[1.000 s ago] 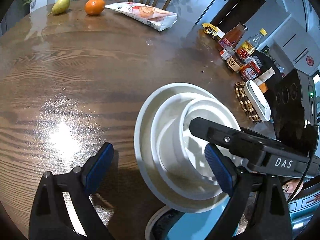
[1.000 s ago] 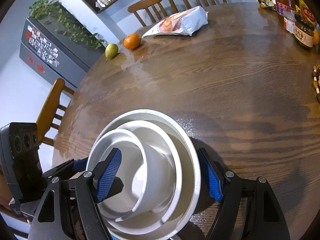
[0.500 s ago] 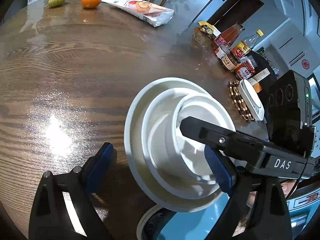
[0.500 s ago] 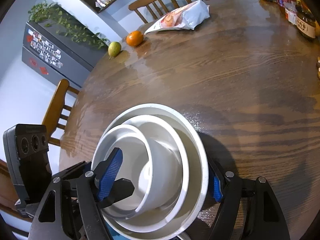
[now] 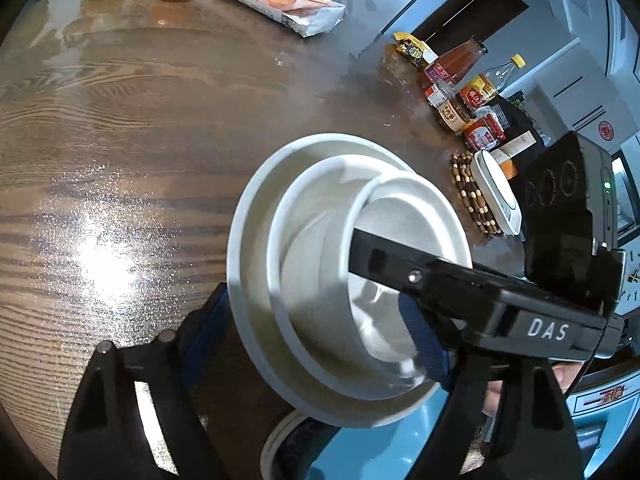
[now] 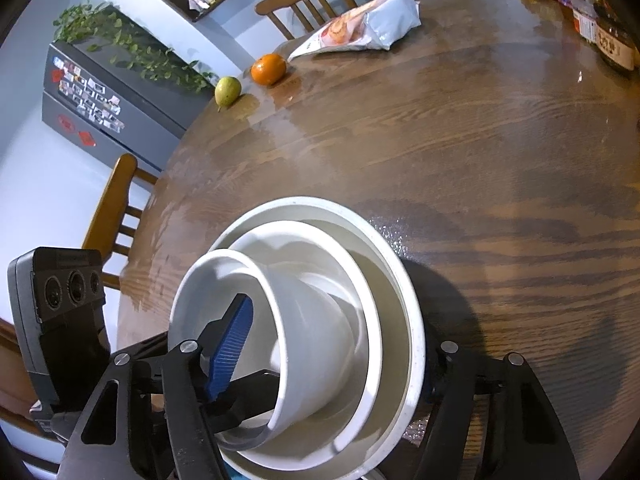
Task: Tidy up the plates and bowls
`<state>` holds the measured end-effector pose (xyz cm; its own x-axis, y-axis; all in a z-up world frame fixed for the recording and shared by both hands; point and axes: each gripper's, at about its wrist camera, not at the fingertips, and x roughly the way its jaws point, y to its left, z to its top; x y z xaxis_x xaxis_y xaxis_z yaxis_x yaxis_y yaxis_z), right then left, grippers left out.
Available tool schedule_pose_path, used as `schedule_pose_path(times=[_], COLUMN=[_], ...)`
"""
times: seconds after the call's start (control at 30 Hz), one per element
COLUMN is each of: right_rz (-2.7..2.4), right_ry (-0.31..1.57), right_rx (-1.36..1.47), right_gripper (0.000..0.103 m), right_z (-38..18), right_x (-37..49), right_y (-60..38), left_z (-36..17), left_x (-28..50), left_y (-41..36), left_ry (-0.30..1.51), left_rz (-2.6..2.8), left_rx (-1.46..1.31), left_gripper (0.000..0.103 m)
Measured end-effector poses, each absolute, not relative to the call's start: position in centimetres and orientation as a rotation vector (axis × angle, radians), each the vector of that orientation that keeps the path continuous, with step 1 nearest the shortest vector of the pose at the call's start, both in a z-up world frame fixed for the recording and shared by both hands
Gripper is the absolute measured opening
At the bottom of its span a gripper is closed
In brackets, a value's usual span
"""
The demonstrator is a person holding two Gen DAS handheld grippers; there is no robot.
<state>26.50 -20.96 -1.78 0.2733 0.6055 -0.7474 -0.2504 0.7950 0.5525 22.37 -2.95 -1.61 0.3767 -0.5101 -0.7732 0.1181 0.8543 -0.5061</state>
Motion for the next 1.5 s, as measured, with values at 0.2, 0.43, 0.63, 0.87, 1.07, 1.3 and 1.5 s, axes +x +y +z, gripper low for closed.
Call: schedule_pose_path(times=[0.2, 0.43, 0.63, 0.87, 1.07, 1.3, 1.5], right_rz=[0.589, 0.565, 0.559, 0.562, 0.562, 0.565, 0.564], right_ry=[1.167, 1.153, 1.149, 1.148, 1.145, 1.132, 1.132], right_rx=[0.357, 0.316, 0.321, 0.328, 0.332, 0.334, 0.336], right_gripper=[0.068, 0.058, 0.057, 0.057, 0.057, 0.057, 0.057], right_z=[-2.19, -2.1, -2.24, -2.22, -2.08, -1.81, -1.74], right_x=[26.5, 26.3, 26.39, 26.47, 26.5, 26.22, 26.14], right_y=[-20.82, -20.63, -20.64, -20.71, -20.81, -20.58, -20.57], left_z=[-1.68, -1.76, -1.79, -1.72, -1.5, -1.35, -1.34], left_x=[22.2, 22.16, 22.12, 22.05, 21.85, 21.64, 21.67], left_y=[-3.19, -3.4, -3.25, -3.12, -3.12, -3.04, -3.17], left_ry=[1.123, 1.119, 1.119, 1.125, 1.121, 1.117, 1.117], left_rz=[-0.427, -0.416, -0.413, -0.405, -0.402, -0.4, -0.399], left_rx=[-0.403, -0.387, -0.39, -0.396, -0.396, -0.398, -0.398], left_gripper=[0.067, 0.062, 0.062, 0.061, 0.061, 0.061, 0.062])
